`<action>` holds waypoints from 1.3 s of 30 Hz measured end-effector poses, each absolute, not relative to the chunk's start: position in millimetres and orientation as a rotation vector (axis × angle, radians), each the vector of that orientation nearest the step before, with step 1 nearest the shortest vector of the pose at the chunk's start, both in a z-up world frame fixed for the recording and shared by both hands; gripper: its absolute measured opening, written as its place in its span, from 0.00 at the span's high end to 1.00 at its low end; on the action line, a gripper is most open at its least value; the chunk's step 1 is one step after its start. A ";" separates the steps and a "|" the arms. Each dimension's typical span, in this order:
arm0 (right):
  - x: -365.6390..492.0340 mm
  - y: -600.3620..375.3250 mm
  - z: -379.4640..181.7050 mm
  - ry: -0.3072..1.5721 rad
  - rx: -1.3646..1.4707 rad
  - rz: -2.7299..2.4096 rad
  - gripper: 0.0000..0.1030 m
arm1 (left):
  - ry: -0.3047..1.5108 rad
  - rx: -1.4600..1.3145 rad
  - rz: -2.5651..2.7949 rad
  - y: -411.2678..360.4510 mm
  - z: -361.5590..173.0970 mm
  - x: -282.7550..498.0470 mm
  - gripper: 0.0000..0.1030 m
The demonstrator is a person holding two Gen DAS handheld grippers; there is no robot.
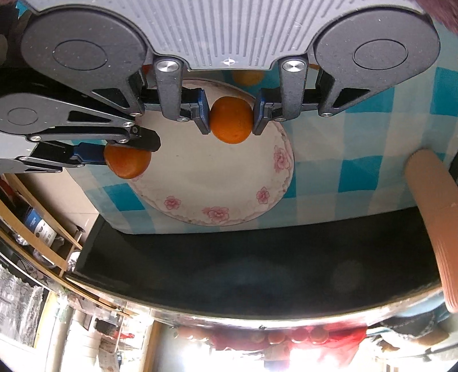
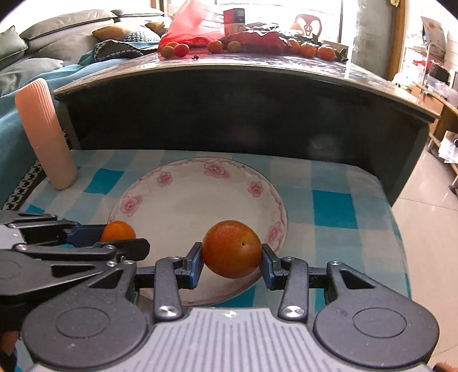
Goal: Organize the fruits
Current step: 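Carry both fruits over the white plate and open both tools to drop them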
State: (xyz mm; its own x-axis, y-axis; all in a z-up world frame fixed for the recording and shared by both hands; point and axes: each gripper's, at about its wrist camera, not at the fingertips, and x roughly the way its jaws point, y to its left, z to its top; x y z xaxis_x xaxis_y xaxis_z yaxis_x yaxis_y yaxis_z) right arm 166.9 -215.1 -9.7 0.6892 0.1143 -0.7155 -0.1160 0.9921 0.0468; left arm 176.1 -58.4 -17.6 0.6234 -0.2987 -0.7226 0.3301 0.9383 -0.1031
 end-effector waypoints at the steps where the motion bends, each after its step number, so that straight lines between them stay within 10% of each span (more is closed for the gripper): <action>1: 168.1 -214.5 -10.7 0.798 -0.004 0.133 0.45 | 0.823 0.039 -0.357 -58.0 -18.4 177.2 0.63; 39: 157.8 -224.7 9.0 0.733 0.030 0.147 0.41 | 0.772 0.039 -0.301 -48.0 -2.4 172.6 0.36</action>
